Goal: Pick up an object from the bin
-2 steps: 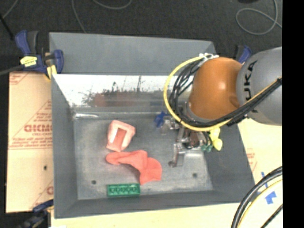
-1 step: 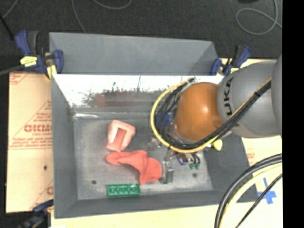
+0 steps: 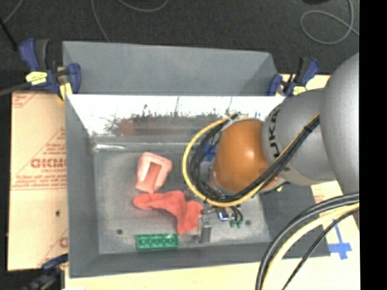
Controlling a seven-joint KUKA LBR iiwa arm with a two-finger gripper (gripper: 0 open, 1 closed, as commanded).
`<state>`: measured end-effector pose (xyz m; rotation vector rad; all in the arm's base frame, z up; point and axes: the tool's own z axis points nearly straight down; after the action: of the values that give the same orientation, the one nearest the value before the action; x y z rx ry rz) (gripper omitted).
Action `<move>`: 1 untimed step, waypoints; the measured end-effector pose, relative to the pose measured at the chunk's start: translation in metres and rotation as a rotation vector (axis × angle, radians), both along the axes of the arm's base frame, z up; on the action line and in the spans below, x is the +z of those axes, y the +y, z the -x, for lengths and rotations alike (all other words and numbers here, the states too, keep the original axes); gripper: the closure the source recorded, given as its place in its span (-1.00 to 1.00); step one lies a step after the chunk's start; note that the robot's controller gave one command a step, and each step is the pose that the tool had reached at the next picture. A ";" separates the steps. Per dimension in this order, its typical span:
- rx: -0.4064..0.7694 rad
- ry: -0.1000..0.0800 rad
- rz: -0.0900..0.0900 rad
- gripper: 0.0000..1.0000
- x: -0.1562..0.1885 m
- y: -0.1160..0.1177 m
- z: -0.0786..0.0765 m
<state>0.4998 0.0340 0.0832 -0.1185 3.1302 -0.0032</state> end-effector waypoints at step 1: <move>0.396 0.000 0.001 1.00 -0.013 0.050 0.004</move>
Offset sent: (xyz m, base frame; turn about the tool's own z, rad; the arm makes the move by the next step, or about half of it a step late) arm 0.0000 0.0000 0.0000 0.0000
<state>0.4954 0.0842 0.0705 -0.7312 3.0453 -0.0024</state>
